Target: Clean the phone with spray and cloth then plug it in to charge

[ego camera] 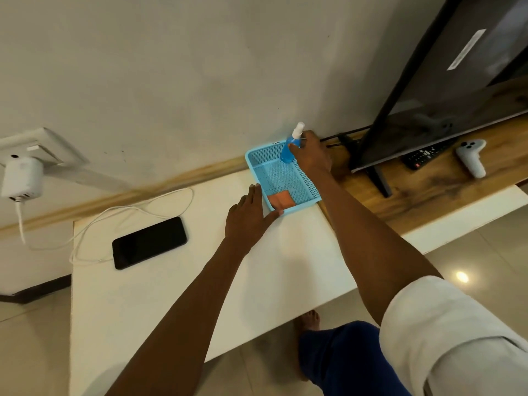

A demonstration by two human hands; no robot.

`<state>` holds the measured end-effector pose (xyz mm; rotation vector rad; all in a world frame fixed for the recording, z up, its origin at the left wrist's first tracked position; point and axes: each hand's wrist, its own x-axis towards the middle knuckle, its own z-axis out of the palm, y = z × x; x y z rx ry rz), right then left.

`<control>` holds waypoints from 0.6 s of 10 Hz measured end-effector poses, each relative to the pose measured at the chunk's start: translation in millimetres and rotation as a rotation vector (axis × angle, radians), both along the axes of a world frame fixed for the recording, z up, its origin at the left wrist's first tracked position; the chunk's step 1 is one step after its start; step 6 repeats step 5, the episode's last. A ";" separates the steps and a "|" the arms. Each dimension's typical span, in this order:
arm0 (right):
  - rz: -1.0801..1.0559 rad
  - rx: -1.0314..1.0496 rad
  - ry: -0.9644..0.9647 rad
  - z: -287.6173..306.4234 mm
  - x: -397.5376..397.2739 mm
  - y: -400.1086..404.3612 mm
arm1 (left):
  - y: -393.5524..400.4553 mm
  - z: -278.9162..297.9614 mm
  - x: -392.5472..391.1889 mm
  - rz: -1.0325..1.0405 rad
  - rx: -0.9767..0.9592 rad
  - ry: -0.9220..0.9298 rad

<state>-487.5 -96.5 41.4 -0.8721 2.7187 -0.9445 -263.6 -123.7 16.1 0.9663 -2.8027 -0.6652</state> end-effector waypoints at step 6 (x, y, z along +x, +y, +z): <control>0.065 -0.006 0.136 -0.9 7.1 -5.5 | 0.4 -3.8 -2.0 0.021 -0.009 -0.086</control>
